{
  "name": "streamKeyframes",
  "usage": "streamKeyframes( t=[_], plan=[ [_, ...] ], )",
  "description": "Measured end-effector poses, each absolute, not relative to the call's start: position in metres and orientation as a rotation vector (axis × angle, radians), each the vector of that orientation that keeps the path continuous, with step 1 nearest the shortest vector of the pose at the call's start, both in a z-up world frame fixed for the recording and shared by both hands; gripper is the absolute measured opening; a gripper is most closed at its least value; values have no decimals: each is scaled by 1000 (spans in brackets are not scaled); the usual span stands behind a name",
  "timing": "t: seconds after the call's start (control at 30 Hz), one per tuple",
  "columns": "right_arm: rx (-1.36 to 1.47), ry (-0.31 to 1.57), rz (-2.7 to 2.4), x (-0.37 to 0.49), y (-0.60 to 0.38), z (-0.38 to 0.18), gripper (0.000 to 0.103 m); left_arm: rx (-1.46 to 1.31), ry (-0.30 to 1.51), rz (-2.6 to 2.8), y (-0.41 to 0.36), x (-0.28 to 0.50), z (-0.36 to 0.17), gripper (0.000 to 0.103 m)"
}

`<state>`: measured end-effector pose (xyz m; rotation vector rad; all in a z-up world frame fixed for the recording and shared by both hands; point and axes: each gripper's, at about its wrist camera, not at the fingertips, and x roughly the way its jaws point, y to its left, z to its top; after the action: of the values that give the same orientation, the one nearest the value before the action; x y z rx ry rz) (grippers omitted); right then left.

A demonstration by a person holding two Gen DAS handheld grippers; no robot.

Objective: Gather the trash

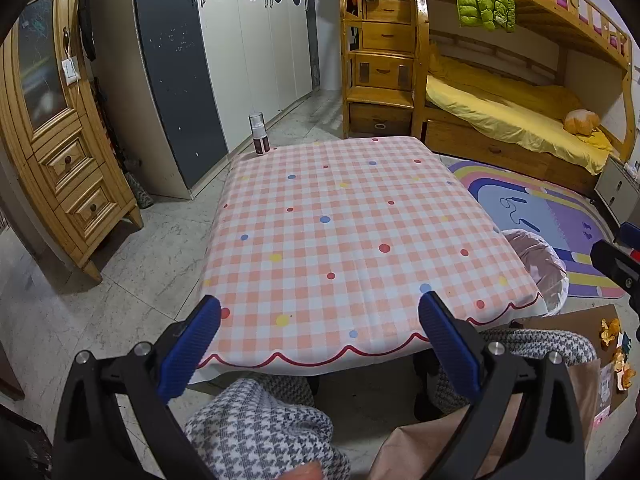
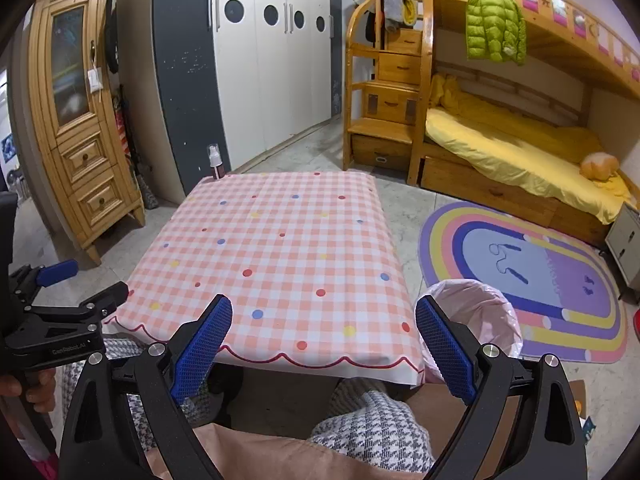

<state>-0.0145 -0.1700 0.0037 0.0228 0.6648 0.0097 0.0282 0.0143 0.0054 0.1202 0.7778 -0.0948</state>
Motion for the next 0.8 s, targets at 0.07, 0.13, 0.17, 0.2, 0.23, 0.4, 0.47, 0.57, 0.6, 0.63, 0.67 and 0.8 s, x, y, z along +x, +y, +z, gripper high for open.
streamKeyframes(
  t=[0.07,0.13,0.17,0.2,0.23,0.4,0.47,0.57,0.6,0.63,0.67,0.8],
  plan=[
    [23,667,8,-15,-170,4,92,115,779,-94,15,27,6,96],
    [24,668,6,-15,-171,3,92,114,780,-94,14,27,6,96],
    [25,669,5,-14,-171,3,92,116,781,-94,15,27,6,96],
    [25,670,4,-15,-170,2,92,119,784,-94,14,27,5,96],
    [25,671,4,-15,-170,2,92,121,784,-95,13,27,5,96],
    [26,674,2,-15,-170,1,92,123,784,-95,12,26,5,96],
    [26,674,2,-14,-170,0,92,125,783,-97,12,26,5,96],
    [29,673,3,-14,-172,0,92,127,782,-100,10,26,5,96],
    [30,672,3,-15,-172,0,92,128,782,-100,9,26,5,96],
    [31,671,3,-14,-172,0,92,129,781,-98,8,25,6,96],
    [32,670,3,-14,-172,0,92,128,781,-98,8,25,6,96],
    [33,670,3,-14,-173,0,92,129,781,-93,8,25,6,96]
  ],
)
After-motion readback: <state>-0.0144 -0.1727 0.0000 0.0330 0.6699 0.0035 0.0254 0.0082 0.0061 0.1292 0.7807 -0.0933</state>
